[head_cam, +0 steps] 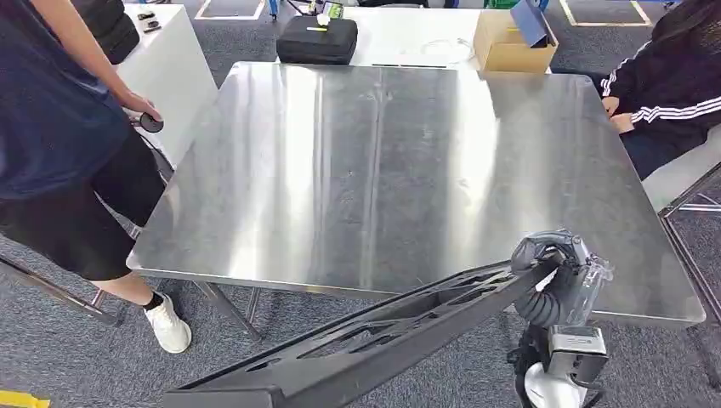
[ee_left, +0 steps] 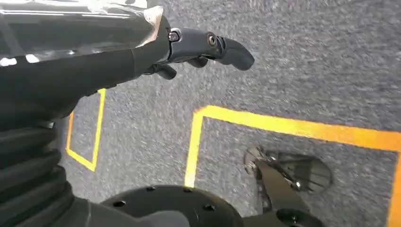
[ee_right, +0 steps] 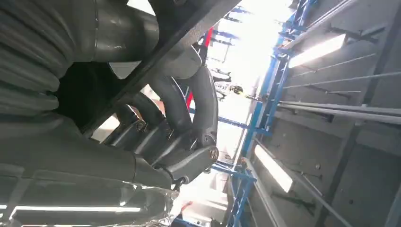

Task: Take the parts from the cabinet and place them on the table.

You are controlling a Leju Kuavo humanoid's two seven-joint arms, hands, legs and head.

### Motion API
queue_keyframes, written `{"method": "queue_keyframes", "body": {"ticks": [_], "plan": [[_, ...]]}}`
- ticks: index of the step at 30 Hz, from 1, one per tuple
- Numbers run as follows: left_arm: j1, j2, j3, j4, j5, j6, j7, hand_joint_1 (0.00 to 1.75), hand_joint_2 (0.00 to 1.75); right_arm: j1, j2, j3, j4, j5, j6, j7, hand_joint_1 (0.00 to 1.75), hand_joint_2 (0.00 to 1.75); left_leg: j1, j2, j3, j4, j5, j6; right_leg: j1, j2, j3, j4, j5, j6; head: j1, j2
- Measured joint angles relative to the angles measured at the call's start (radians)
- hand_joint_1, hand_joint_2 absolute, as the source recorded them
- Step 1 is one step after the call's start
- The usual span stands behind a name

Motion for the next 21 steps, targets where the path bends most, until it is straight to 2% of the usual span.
{"method": "queue_keyframes", "body": {"ticks": [1, 2, 3, 5, 6, 7, 9, 10, 11, 12, 13, 14, 15, 16, 17, 18, 19, 20, 21], "plan": [[-0.003, 0.005, 0.0, -0.003, 0.0, 0.001, 0.0, 0.0, 1.75, -0.001, 0.002, 0.002, 0.005, -0.001, 0.0, 0.0, 1.75, 1.75, 0.006, -0.005, -0.016, 0.028, -0.023, -0.01, 0.003, 0.011, 0.004, 0.004, -0.014, -0.021, 0.021, 0.0], [-0.004, 0.005, 0.0, -0.003, 0.0, 0.001, 0.0, 0.0, 1.75, 0.003, 0.001, 0.0, 0.005, -0.001, 0.0, 0.003, 1.75, 1.75, -0.001, -0.004, -0.024, 0.032, -0.028, -0.011, 0.002, 0.01, 0.0, 0.028, -0.027, -0.052, 0.011, 0.0], [-0.003, 0.0, 0.0, -0.002, 0.0, 0.002, 0.0, 0.0, 1.75, 0.006, 0.0, -0.003, 0.005, 0.0, 0.0, 0.002, 1.75, 1.75, 0.003, -0.006, -0.017, 0.033, -0.032, -0.016, 0.002, 0.009, -0.002, 0.035, -0.036, -0.065, -0.006, 0.0], [-0.004, 0.002, 0.0, -0.003, 0.0, 0.0, 0.0, 0.0, 1.75, -0.001, 0.0, -0.001, 0.005, 0.0, 0.0, 0.002, 1.75, 1.75, 0.009, -0.006, -0.009, 0.029, -0.038, -0.022, 0.01, 0.014, 0.004, 0.045, -0.051, -0.087, -0.008, 0.0], [-0.006, -0.001, 0.0, -0.003, 0.0, 0.001, -0.001, 0.0, 1.75, 0.0, 0.0, -0.002, 0.004, 0.001, 0.0, 0.001, 1.75, 1.75, 0.009, 0.001, -0.021, 0.062, -0.052, -0.016, 0.012, 0.012, 0.013, 0.042, -0.057, -0.096, -0.017, 0.0], [-0.009, -0.001, 0.0, -0.003, 0.0, 0.002, -0.002, 0.0, 1.75, -0.001, 0.0, -0.002, 0.004, 0.001, 0.0, 0.001, 1.75, 1.75, 0.004, 0.006, -0.064, 0.137, -0.077, -0.007, 0.019, 0.011, 0.02, 0.04, -0.061, -0.101, -0.019, 0.0], [-0.009, -0.001, 0.0, -0.003, 0.0, 0.001, -0.005, 0.0, 1.75, -0.001, 0.001, -0.001, 0.004, 0.001, 0.0, 0.001, 1.75, 1.75, -0.011, 0.007, -0.185, 0.32, -0.128, 0.006, 0.029, 0.009, 0.029, 0.04, -0.071, -0.114, -0.019, 0.0], [-0.007, -0.001, 0.0, -0.003, 0.0, 0.0, -0.005, 0.0, 1.75, 0.0, 0.002, -0.001, 0.004, 0.001, 0.0, 0.001, 1.75, 1.75, -0.019, 0.007, -0.243, 0.389, -0.134, 0.015, 0.035, 0.009, 0.034, 0.04, -0.076, -0.122, -0.019, 0.0], [-0.003, 0.0, 0.0, -0.003, 0.0, 0.0, -0.005, 0.0, 1.75, 0.001, 0.001, -0.001, 0.004, 0.001, 0.0, 0.001, 1.75, 1.75, -0.028, 0.006, -0.282, 0.413, -0.117, 0.026, 0.041, 0.01, 0.041, 0.04, -0.083, -0.124, -0.018, 0.0], [0.0, -0.001, 0.0, -0.003, 0.0, 0.0, -0.005, 0.0, 1.75, 0.002, 0.001, -0.002, 0.005, 0.001, 0.0, 0.001, 1.75, 1.75, -0.038, 0.006, -0.297, 0.39, -0.078, 0.041, 0.046, 0.013, 0.048, 0.039, -0.089, -0.127, -0.019, 0.0], [0.002, -0.001, 0.0, -0.003, 0.0, 0.0, -0.005, 0.0, 1.75, 0.002, 0.001, -0.002, 0.005, 0.001, 0.0, 0.001, 1.75, 1.75, -0.049, 0.005, -0.29, 0.332, -0.022, 0.059, 0.049, 0.016, 0.057, 0.038, -0.096, -0.129, -0.018, 0.0], [0.002, 0.0, 0.0, -0.003, 0.0, 0.0, -0.005, 0.0, 1.75, 0.002, 0.001, -0.002, 0.005, 0.001, 0.0, 0.001, 1.75, 1.75, -0.062, 0.005, -0.269, 0.25, 0.04, 0.079, 0.051, 0.017, 0.066, 0.037, -0.103, -0.13, -0.018, 0.0], [0.002, 0.001, 0.0, -0.003, 0.0, 0.0, -0.005, 0.0, 1.75, 0.002, 0.001, -0.002, 0.005, 0.001, 0.0, 0.001, 1.75, 1.75, -0.081, 0.004, -0.241, 0.154, 0.098, 0.105, 0.052, 0.018, 0.076, 0.032, -0.108, -0.13, -0.019, 0.0], [0.002, 0.007, 0.0, -0.003, 0.0, 0.0, -0.006, 0.0, 1.75, 0.006, 0.002, -0.002, 0.006, 0.001, 0.0, 0.001, 1.75, 1.75, -0.087, 0.008, -0.228, 0.136, 0.083, 0.121, 0.054, 0.018, 0.084, 0.023, -0.113, -0.126, -0.014, 0.0], [0.002, 0.005, 0.0, -0.003, 0.0, 0.0, -0.008, 0.0, 1.75, 0.007, 0.001, -0.002, 0.006, 0.001, 0.0, 0.001, 1.75, 1.75, -0.09, 0.009, -0.218, 0.118, 0.084, 0.125, 0.055, 0.019, 0.091, 0.011, -0.113, -0.123, -0.016, 0.0], [0.002, 0.005, 0.0, -0.003, 0.0, 0.0, -0.01, 0.0, 1.75, 0.009, 0.001, -0.001, 0.006, 0.001, 0.0, 0.001, 1.75, 1.75, -0.095, 0.004, -0.201, 0.099, 0.083, 0.134, 0.056, 0.017, 0.107, 0.009, -0.103, -0.11, -0.019, 0.0], [0.002, 0.005, 0.0, -0.003, 0.001, 0.0, -0.01, 0.0, 1.75, 0.009, 0.002, -0.001, 0.007, 0.001, 0.0, 0.001, 1.75, 1.75, -0.095, 0.005, -0.189, 0.091, 0.082, 0.134, 0.055, 0.015, 0.109, 0.006, -0.097, -0.1, -0.023, 0.0], [0.002, 0.005, 0.0, -0.003, 0.002, 0.0, -0.011, 0.0, 1.75, 0.007, 0.002, -0.001, 0.006, 0.002, -0.001, 0.001, 1.75, 1.75, -0.094, 0.001, -0.167, 0.073, 0.081, 0.136, 0.058, 0.014, 0.123, 0.005, -0.093, -0.094, -0.023, 0.0], [0.002, 0.004, 0.0, -0.003, 0.002, 0.0, -0.011, 0.0, 1.75, 0.005, 0.0, -0.002, 0.006, 0.002, -0.001, 0.001, 1.75, 1.75, -0.085, 0.004, -0.142, 0.051, 0.084, 0.127, 0.06, 0.008, 0.11, 0.029, -0.104, -0.098, -0.021, 0.0]]}}
